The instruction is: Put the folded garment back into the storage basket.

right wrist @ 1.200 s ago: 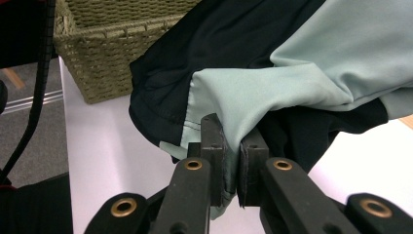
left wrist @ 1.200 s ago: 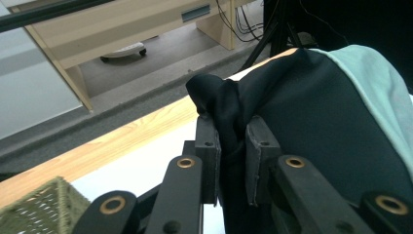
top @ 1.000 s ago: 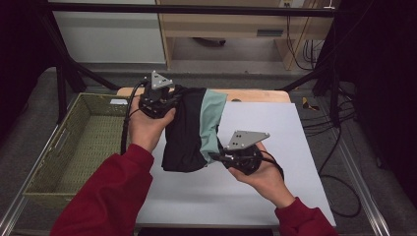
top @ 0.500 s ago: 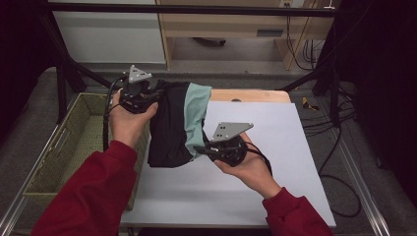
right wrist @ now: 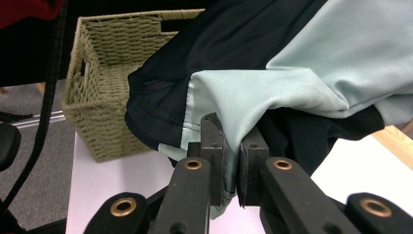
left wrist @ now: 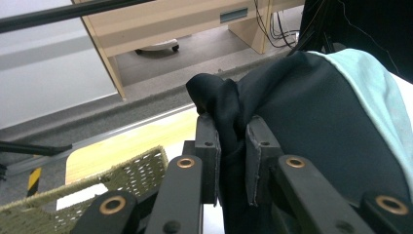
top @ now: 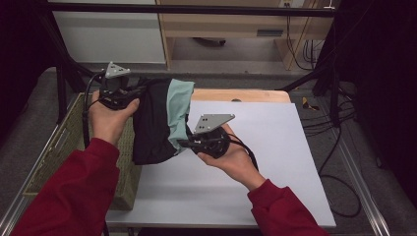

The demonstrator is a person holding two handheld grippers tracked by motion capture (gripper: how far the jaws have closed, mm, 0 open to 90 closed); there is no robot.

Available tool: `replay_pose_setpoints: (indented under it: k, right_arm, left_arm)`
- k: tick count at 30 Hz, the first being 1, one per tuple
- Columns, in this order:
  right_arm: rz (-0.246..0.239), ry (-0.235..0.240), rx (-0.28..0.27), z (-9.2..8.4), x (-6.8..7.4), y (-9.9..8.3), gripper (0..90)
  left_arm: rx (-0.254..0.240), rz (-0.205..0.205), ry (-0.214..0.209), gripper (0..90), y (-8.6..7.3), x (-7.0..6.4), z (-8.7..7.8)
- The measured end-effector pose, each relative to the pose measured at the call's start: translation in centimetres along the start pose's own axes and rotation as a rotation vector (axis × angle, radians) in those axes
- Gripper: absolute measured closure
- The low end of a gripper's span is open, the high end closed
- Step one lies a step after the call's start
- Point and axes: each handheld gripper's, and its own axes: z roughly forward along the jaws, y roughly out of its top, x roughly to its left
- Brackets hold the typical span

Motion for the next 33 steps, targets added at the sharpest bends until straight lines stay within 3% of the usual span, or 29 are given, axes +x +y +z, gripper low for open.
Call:
replay_pose_setpoints:
  k: [15,19,33]
  right_arm:
    - [-0.019,0.037,-0.003,4.2,0.9,2.0,84.4]
    - [0.001,0.052,0.0,5.5,1.0,2.5,84.5]
    - [-0.017,0.069,0.016,8.3,1.8,3.9,84.4]
  left_arm:
    - [0.038,-0.045,0.023,78.5,-1.8,4.8,-1.2]
    - [0.056,-0.063,0.025,78.6,-2.4,6.0,-1.5]
    - [0.074,-0.075,0.05,78.5,-3.4,8.5,-2.1]
